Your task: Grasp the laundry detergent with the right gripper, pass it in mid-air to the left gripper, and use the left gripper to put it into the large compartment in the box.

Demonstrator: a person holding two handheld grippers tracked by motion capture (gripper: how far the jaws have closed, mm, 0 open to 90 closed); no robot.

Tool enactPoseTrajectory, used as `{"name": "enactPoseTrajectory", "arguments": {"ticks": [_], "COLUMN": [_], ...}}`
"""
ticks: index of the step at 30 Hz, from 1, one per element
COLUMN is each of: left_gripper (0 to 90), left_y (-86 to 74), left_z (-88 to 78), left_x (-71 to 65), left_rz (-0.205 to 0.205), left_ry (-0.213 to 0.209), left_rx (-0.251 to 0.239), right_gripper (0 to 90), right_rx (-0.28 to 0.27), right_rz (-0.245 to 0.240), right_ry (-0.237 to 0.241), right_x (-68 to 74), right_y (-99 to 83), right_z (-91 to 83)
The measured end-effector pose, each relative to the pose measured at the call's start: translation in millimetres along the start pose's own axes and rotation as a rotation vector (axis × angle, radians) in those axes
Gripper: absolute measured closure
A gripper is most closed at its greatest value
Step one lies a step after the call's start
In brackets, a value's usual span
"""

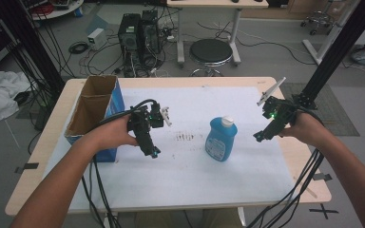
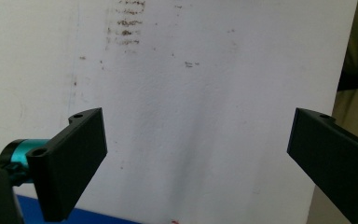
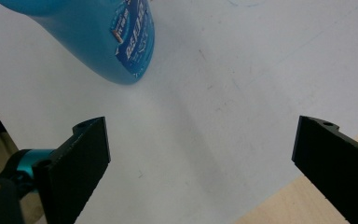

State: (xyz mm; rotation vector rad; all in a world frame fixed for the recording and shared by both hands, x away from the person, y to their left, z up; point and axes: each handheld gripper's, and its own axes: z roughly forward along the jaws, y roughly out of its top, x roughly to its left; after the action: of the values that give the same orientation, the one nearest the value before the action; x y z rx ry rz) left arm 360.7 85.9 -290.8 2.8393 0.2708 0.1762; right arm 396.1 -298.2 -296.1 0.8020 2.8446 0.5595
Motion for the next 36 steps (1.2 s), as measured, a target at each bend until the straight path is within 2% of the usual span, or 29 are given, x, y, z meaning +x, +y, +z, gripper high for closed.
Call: {"name": "enactPoseTrajectory", "arguments": {"ticks": [5,6,7,8,10,12,13,17,19,21,22,27,36], "left_gripper": [4.6,4.6,4.7,4.7,4.7,4.6,4.6,4.7,4.6,4.7,4.6,4.6,4.6], "left_y": [-1.0,-1.4,-1.5,-1.5,-2.2,-2.3,-2.8,-2.7,-2.6,-2.6,-2.3,-1.8,-0.7], "left_z": [0.7,1.2,1.4,1.4,2.5,2.8,3.9,6.0,6.8,7.2,7.6,8.0,8.8], "left_x": [0.9,0.9,0.9,0.9,1.2,1.8,1.8,2.4,2.5,2.4,2.9,3.6,3.6], "left_rz": [-0.001,0.000,-0.001,-0.001,-0.003,0.000,-0.005,-0.002,-0.003,-0.004,-0.002,-0.003,0.003], "left_ry": [0.001,0.001,0.001,0.001,-0.002,-0.003,-0.003,0.000,-0.002,-0.003,-0.001,-0.001,0.000], "left_rx": [0.002,0.004,0.003,0.003,0.001,0.003,0.000,0.000,-0.003,-0.003,0.000,-0.003,-0.006], "right_gripper": [3.1,3.1,3.1,3.1,3.1,3.1,3.1,3.1,3.1,3.1,3.1,3.1,3.1], "right_rx": [-0.030,-0.044,-0.087,-0.087,-0.133,-0.144,-0.197,-0.227,-0.271,-0.271,-0.307,-0.326,-0.431], "right_rz": [0.026,0.047,0.072,0.072,0.093,0.096,0.123,0.141,0.154,0.154,0.169,0.175,0.195], "right_ry": [-0.012,-0.015,-0.009,-0.009,-0.012,-0.014,-0.015,-0.020,-0.011,-0.011,-0.003,-0.018,-0.039], "right_x": [2.1,3.4,6.2,6.2,13.5,16.1,23.0,27.9,34.4,34.4,41.1,50.3,66.5], "right_y": [-5.4,-7.6,-12.2,-12.2,-18.1,-20.0,-25.1,-28.2,-31.0,-31.0,-33.3,-36.3,-39.1], "right_z": [3.8,4.7,6.6,6.6,10.6,12.3,15.7,18.1,20.4,20.4,22.7,26.2,32.8]}}
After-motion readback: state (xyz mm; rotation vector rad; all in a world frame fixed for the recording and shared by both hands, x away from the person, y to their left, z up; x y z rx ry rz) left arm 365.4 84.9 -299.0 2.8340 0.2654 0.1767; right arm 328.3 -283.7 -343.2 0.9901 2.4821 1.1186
